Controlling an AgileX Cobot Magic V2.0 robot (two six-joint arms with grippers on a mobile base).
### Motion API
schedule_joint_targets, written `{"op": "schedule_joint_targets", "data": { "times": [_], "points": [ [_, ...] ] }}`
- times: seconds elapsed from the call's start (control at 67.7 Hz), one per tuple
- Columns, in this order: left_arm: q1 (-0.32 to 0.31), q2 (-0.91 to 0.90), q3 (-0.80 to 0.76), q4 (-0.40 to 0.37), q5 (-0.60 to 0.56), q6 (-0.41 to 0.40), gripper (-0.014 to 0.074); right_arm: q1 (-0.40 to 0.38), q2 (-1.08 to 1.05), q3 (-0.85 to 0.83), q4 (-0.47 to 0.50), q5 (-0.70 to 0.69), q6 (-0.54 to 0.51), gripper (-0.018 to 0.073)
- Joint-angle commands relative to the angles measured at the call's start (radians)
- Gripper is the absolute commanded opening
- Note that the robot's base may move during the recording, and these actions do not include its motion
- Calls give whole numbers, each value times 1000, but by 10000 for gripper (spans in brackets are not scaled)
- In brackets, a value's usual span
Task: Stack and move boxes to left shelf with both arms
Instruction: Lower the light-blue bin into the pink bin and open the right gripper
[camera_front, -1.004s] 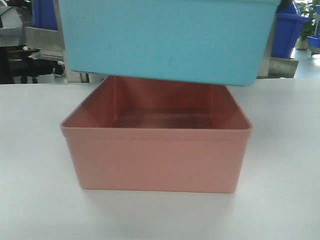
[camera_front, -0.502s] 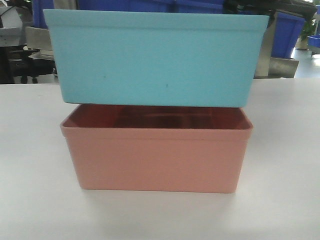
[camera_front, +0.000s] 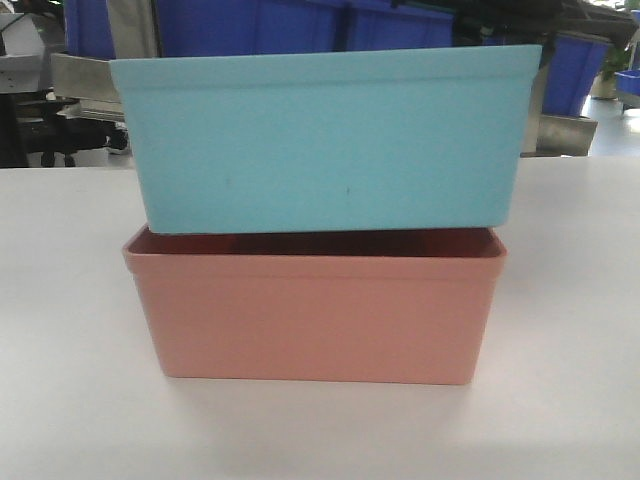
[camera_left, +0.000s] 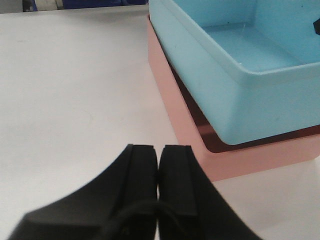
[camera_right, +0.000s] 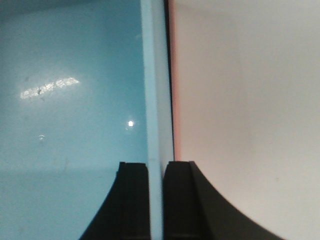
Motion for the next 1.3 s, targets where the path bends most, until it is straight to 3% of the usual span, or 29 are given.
{"op": "schedule_joint_targets", "data": {
  "times": [0.0,0.31,0.665,0.857,0.96,1.182,1.285],
  "points": [
    [-8,-3,-28,-14,-77,-3,-8,-2,-34,-38,5,-75,5,37],
    [-8,-3,-28,-14,-77,-3,-8,-2,-9,-38,0,-106,5,37],
    [-8,-3,-28,-14,-77,-3,-8,-2,-5,-38,-98,-107,5,38],
    [-8,-3,-28,-14,-77,-3,-8,-2,1,-38,-106,-100,5,46],
    [-8,-3,-28,-14,-77,-3,-8,-2,1,-38,-106,-94,4,151],
    [-8,-3,-28,-14,-77,-3,-8,-2,-2,-39,-129,-87,4,556],
    [-8,-3,-28,-14,-77,-3,-8,-2,-18,-40,-144,-88,4,571]
  ]
}}
